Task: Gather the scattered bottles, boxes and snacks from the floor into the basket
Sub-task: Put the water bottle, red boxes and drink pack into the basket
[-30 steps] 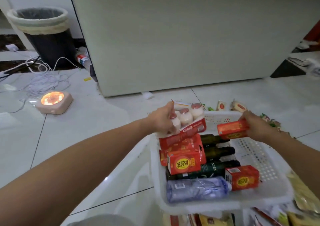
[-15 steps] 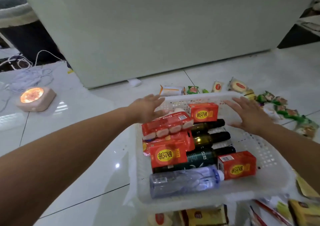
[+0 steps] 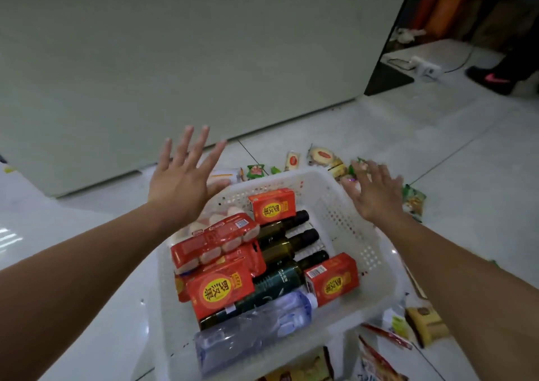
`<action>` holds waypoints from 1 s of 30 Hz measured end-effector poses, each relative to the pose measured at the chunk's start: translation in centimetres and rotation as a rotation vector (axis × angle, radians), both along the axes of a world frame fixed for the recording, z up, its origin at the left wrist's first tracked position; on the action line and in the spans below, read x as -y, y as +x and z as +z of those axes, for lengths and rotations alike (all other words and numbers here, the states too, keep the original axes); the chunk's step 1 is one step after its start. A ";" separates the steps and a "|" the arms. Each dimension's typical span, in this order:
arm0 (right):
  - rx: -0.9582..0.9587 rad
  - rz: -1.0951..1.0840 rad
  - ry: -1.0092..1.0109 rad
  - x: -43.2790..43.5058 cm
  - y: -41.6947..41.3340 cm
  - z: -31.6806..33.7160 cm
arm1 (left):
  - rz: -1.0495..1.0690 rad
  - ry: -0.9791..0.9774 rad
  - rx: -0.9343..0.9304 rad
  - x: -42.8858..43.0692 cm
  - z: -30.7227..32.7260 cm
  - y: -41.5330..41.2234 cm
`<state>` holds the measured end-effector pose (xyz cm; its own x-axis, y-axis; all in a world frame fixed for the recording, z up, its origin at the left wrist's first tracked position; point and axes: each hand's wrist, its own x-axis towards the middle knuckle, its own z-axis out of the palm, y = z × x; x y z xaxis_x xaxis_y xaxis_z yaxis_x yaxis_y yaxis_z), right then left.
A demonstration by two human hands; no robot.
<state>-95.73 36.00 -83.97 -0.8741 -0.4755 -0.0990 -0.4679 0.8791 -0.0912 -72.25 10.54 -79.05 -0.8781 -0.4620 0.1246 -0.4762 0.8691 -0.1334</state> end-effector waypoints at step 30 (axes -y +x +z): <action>-0.052 -0.597 -0.038 -21.5 12.4 75.8 | -0.549 0.088 -0.096 -19.4 71.9 -9.9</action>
